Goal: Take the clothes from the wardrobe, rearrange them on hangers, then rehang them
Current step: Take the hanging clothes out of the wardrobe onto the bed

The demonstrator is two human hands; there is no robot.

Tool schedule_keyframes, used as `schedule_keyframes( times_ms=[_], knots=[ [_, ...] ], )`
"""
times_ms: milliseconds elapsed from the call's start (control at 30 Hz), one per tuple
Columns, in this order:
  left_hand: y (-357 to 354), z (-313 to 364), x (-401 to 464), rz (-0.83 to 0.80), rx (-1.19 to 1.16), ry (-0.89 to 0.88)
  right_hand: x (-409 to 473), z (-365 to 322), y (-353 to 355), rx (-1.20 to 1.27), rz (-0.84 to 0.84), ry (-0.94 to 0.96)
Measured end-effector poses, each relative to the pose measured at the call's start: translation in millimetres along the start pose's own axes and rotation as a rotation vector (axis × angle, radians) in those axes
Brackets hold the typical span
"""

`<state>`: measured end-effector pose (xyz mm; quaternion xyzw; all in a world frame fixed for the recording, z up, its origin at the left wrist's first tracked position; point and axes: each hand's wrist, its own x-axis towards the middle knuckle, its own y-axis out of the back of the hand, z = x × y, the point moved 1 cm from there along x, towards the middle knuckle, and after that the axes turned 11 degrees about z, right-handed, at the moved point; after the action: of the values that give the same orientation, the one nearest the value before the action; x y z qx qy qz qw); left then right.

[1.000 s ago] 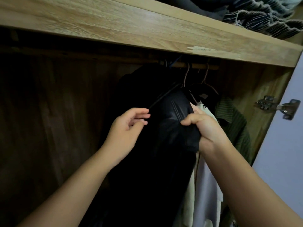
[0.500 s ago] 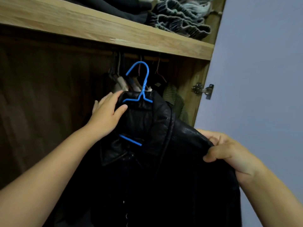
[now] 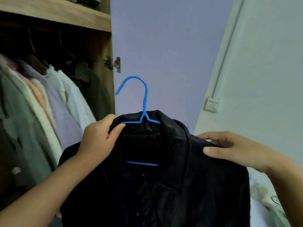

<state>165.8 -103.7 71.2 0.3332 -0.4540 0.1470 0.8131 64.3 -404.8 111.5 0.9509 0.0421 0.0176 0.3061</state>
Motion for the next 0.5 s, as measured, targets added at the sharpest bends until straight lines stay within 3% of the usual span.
schedule_keyframes(
  times_ms=[100,233,367,500],
  knots=[
    [-29.0,38.0,-1.2,-0.063,-0.110,-0.089,-35.5,12.2,-2.0,-0.203,0.298,-0.008],
    [-63.1,86.7,-15.9,-0.183,-0.262,-0.204,-83.9,35.4,-20.7,-0.294,0.648,-0.026],
    [-87.5,134.5,-40.1,-0.276,-0.378,-0.302,-146.1,62.3,-31.0,-0.476,0.765,-0.060],
    [-100.2,194.9,-65.0,-0.350,-0.536,-0.393,-219.3,81.1,-31.2,-0.483,0.867,-0.201]
  ],
)
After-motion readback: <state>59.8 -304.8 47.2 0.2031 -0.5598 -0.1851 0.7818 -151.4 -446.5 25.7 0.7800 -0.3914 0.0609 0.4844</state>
